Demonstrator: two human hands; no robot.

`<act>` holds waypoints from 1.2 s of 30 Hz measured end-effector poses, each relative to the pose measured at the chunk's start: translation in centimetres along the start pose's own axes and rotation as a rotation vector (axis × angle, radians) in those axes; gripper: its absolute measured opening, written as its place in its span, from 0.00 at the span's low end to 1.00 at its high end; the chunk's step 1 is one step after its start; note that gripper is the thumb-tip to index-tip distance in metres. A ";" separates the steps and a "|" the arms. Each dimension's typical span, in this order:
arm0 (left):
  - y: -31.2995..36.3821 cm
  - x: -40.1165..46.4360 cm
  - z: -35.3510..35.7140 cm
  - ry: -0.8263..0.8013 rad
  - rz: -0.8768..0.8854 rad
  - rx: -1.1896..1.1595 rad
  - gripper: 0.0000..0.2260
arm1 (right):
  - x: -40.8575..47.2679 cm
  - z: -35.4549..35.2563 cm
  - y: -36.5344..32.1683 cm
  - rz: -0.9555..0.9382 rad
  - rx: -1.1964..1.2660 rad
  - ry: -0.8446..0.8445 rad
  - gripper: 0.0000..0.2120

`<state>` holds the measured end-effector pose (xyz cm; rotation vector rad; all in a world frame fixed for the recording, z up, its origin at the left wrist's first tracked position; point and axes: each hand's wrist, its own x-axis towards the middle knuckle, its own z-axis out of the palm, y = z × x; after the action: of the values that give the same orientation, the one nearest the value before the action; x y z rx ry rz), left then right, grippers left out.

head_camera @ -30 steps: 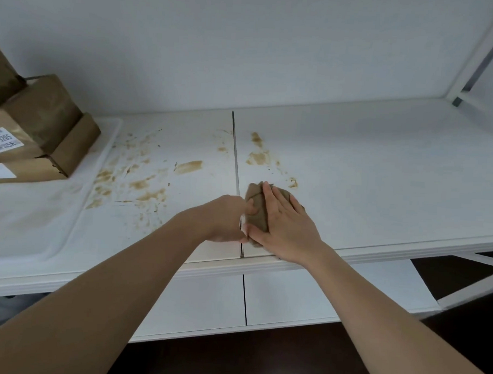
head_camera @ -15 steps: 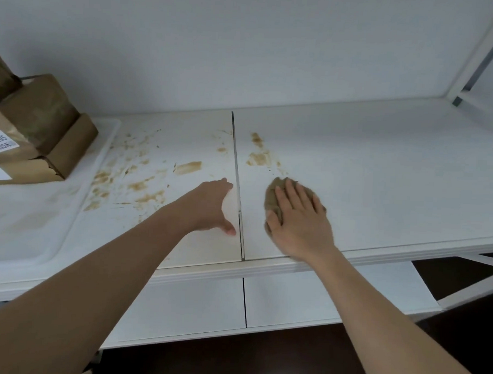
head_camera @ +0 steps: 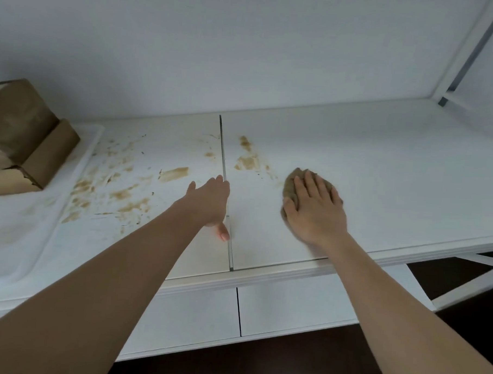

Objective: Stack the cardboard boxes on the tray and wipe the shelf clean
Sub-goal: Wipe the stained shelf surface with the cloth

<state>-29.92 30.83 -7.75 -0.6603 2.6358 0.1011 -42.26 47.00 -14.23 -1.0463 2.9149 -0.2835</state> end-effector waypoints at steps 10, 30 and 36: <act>-0.1 1.1 -0.5 -0.052 -0.065 0.043 0.52 | -1.3 -0.4 3.1 -0.100 -0.018 0.015 0.33; -0.8 0.7 0.1 -0.043 -0.071 -0.028 0.50 | 1.0 0.6 -0.1 0.050 -0.050 0.028 0.31; -0.1 1.2 -0.3 -0.059 -0.101 0.030 0.51 | -0.9 1.5 -4.9 -0.161 -0.012 0.023 0.33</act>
<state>-30.97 30.16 -7.99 -0.7668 2.5374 0.0510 -38.34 43.67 -14.90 -1.2903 2.8599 -0.2838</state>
